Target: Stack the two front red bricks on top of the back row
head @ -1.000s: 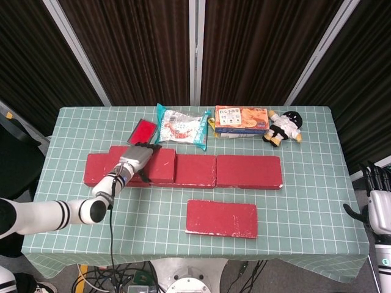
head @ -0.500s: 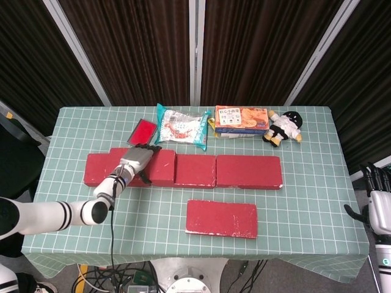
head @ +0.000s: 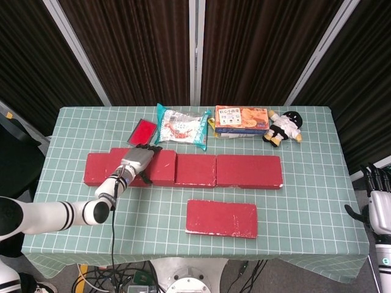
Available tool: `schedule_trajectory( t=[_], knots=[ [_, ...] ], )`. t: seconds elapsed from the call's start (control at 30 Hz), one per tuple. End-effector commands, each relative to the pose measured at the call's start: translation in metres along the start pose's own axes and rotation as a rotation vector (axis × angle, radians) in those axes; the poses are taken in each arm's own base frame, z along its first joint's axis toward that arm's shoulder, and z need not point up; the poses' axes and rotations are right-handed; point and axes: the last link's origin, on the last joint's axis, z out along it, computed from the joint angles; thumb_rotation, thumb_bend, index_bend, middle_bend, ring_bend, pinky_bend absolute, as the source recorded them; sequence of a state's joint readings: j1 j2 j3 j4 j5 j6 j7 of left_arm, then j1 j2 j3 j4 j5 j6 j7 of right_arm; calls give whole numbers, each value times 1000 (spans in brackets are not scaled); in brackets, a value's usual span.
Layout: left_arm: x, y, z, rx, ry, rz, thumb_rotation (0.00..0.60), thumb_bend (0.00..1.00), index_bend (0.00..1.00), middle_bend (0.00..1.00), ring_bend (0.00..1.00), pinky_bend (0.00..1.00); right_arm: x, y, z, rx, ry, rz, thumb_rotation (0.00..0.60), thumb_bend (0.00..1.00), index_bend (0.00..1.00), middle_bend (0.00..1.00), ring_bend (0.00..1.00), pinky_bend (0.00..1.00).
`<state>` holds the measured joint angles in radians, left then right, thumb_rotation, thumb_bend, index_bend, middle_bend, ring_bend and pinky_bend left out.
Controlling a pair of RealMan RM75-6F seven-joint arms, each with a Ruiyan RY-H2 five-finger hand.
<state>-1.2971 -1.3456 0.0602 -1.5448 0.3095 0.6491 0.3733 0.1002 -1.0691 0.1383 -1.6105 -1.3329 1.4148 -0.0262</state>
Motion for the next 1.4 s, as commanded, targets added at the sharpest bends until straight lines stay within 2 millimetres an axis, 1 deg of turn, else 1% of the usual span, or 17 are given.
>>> schedule_trajectory(
  t=[0.03,0.2,0.47,0.67,0.83,1.03,1.4],
  knots=[
    [2,0,-1,-1,6,-4,600,207,84,100,0,0,0,0,0,0,1,0,600,111,0,0,0,0],
    [4,-1,-2,-1,12,-11,600,206,84,100,0,0,0,-1,0,3,-1,-1,600,111,0,0,0,0],
    [0,-2,0,3,-4,-18,600,206,83,100,0,0,-1,-1,0,1,-4,-3,600,112,0,0,0,0],
    [0,0,1,4,-8,-15,600,205,57,95,0,0,-2,1,1,-5,-10,-3,600,111,0,0,0,0],
    [0,0,0,7,-6,-17,600,193,12,69,0,0,-2,2,1,-6,-10,-1,600,111,0,0,0,0],
    [-2,0,0,2,-8,-27,600,175,0,3,0,0,-3,2,1,-7,-11,-2,600,112,0,0,0,0],
    [-1,0,-2,-18,-3,-30,600,135,0,0,0,0,-2,2,1,-9,-13,-3,600,111,0,0,0,0]
  ],
)
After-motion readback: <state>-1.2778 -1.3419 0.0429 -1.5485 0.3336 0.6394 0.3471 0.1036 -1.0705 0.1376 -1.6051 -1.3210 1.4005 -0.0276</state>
